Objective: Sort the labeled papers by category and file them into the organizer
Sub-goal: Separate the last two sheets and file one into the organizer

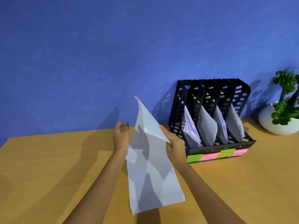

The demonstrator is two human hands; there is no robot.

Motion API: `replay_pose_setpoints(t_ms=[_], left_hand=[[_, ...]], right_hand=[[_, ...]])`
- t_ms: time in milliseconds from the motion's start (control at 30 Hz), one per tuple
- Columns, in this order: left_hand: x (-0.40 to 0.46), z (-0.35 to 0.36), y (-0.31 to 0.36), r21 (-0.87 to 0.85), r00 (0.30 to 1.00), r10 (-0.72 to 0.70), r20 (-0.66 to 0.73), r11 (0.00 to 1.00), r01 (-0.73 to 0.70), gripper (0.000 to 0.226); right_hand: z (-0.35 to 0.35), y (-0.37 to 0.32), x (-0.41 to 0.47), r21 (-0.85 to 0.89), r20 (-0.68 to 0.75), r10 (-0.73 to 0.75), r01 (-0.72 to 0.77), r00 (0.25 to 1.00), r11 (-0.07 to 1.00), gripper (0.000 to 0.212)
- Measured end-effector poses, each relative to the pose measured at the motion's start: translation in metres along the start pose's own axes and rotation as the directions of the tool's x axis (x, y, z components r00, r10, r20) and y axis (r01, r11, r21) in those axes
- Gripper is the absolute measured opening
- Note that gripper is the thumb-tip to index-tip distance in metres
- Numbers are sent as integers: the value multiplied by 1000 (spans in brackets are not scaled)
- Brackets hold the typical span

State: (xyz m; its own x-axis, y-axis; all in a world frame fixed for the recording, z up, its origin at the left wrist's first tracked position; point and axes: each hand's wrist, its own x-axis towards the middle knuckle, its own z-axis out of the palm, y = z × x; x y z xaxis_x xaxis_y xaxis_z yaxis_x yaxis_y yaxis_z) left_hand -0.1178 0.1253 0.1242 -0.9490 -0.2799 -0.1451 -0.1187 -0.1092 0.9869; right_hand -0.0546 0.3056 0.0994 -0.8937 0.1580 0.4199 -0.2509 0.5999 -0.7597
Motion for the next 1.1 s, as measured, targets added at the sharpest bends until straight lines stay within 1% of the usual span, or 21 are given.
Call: replay_pose_setpoints(t_ms=[33,100,133,167,200,267,333,400,433,467,533,600,667,700,733,800,867,900,967,1033,1100], left_hand=[[0,3,8,-7,997,-61,36,998,61,27],[-2,11,24,32,967,-189,172,982,186,39],[-5,17,31,73,945,-229,234,973,218,46],[-7,23,35,124,937,-232,263,971,205,49],[-8,29,38,178,943,-200,265,972,156,47],[-9,43,39,285,968,-90,233,958,21,38],[-14,59,40,362,977,-10,213,930,-69,33],[-17,70,45,415,978,-1,207,906,-87,33],[-20,79,50,448,978,-6,207,890,-89,38],[-21,85,55,497,978,-10,210,862,-98,45],[-27,98,69,623,974,5,228,767,-150,50],[-36,108,88,746,964,16,265,630,-216,50],[-51,115,112,829,942,-33,335,485,-278,52],[-60,119,125,854,925,-68,374,415,-314,47],[-71,126,136,870,909,-93,405,345,-352,37],[-90,139,156,877,875,-127,467,193,-440,30],[-108,151,172,847,828,-191,528,48,-529,34],[-117,157,179,830,806,-230,545,7,-558,38],[-133,166,192,787,751,-299,589,1,-617,41],[-147,176,201,755,700,-323,637,76,-652,37],[-156,186,208,720,663,-296,688,161,-675,30]], right_hand=[[-4,2,0,-42,-18,-49,48,999,998,86],[-11,6,-1,-103,-32,-117,113,993,988,86],[-16,7,-2,-113,-26,-117,114,993,987,85],[-20,6,-2,-115,-16,-110,107,994,988,84],[-23,6,-3,-114,-11,-111,109,994,987,82],[-31,6,-2,-111,19,-138,139,990,984,79],[-46,9,0,-104,100,-170,180,980,978,71],[-60,10,2,-77,174,-191,207,966,975,48],[-71,12,4,-54,208,-185,201,960,978,44],[-80,13,5,-33,228,-186,199,956,979,48],[-99,17,13,-24,214,-197,206,957,978,52],[-116,21,27,-50,115,-196,202,974,978,47],[-129,27,48,-147,-24,-189,184,982,972,38],[-135,31,60,-223,-72,-179,159,981,962,32],[-143,37,72,-298,-81,-154,124,985,947,30],[-156,49,93,-456,-9,-69,57,998,888,39],[-166,59,107,-582,99,35,29,994,812,50],[-170,64,112,-619,144,88,20,986,785,53],[-175,70,118,-644,205,165,7,965,765,48],[-183,78,123,-620,241,177,11,954,785,35],[-192,82,126,-600,226,173,-3,959,800,24]])
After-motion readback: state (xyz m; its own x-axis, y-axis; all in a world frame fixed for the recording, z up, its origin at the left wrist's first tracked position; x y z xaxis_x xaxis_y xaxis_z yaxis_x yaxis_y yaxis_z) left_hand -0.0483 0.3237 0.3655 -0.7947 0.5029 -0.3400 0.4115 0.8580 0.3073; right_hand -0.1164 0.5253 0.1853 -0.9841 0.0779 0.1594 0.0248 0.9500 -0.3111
